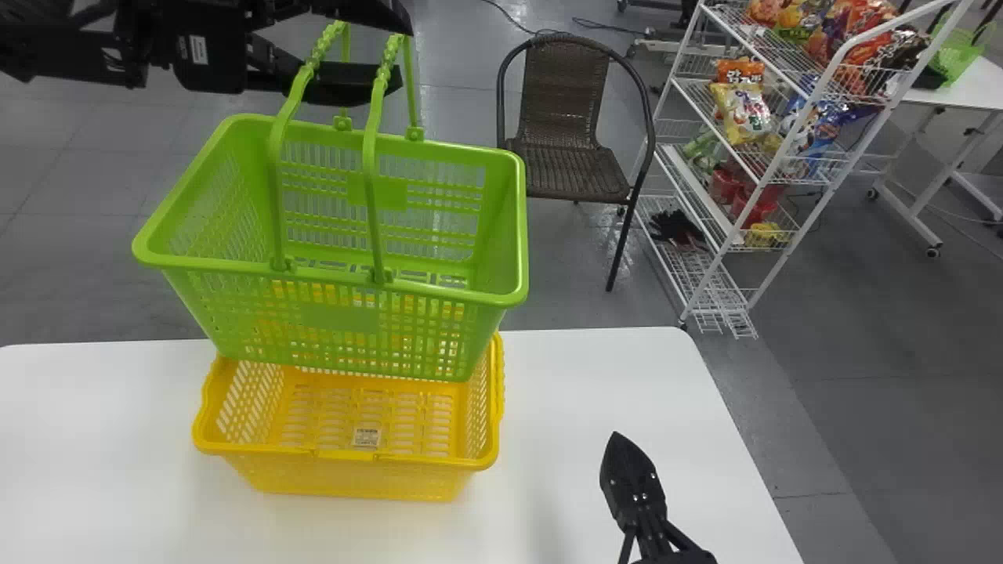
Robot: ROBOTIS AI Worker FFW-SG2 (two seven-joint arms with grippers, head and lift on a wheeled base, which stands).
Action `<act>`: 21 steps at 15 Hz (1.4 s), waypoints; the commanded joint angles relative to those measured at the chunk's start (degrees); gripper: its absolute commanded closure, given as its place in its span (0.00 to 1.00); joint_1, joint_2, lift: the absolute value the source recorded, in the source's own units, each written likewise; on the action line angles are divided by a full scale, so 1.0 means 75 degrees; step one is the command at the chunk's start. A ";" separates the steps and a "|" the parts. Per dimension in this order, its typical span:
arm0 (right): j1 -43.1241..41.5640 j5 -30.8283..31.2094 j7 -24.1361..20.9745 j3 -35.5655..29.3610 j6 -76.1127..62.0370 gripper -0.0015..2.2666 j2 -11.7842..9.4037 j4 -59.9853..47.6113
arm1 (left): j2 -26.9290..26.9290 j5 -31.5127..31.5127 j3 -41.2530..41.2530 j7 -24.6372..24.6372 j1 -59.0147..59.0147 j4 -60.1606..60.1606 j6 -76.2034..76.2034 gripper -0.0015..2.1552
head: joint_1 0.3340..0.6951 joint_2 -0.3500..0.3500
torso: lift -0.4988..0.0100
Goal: Grasp handle with right gripper to insert into left gripper then lift and swing left to center
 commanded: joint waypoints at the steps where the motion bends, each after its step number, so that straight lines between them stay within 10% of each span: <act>1: 0.0012 0.0000 0.0000 0.0001 -0.0068 0.90 0.0000 0.0004 | 0.0054 0.0009 0.0042 0.0010 -0.0014 -0.0003 0.0032 0.66 | 1.00 0.23 | 0.98; 3: 0.0000 0.0000 0.0000 0.0001 -0.0068 0.89 0.0012 0.0004 | 0.0054 -0.0108 -0.0016 0.0010 -0.0026 -0.0026 0.0032 0.87 | 1.00 0.24 | 0.98; 9: 0.0023 -0.0211 -0.0012 0.0001 -0.0490 0.06 0.0047 0.0109 | 0.0054 -0.0143 -0.0016 0.0010 -0.0085 -0.0050 0.0032 0.88 | 1.00 0.24 | 0.98; 21: 0.0070 -0.0527 0.0000 -0.0152 -0.0982 0.02 0.0035 0.0414 | 0.1917 0.0126 0.0207 0.0256 -0.0214 -0.0061 0.0032 0.88 | 0.99 0.35 | 0.98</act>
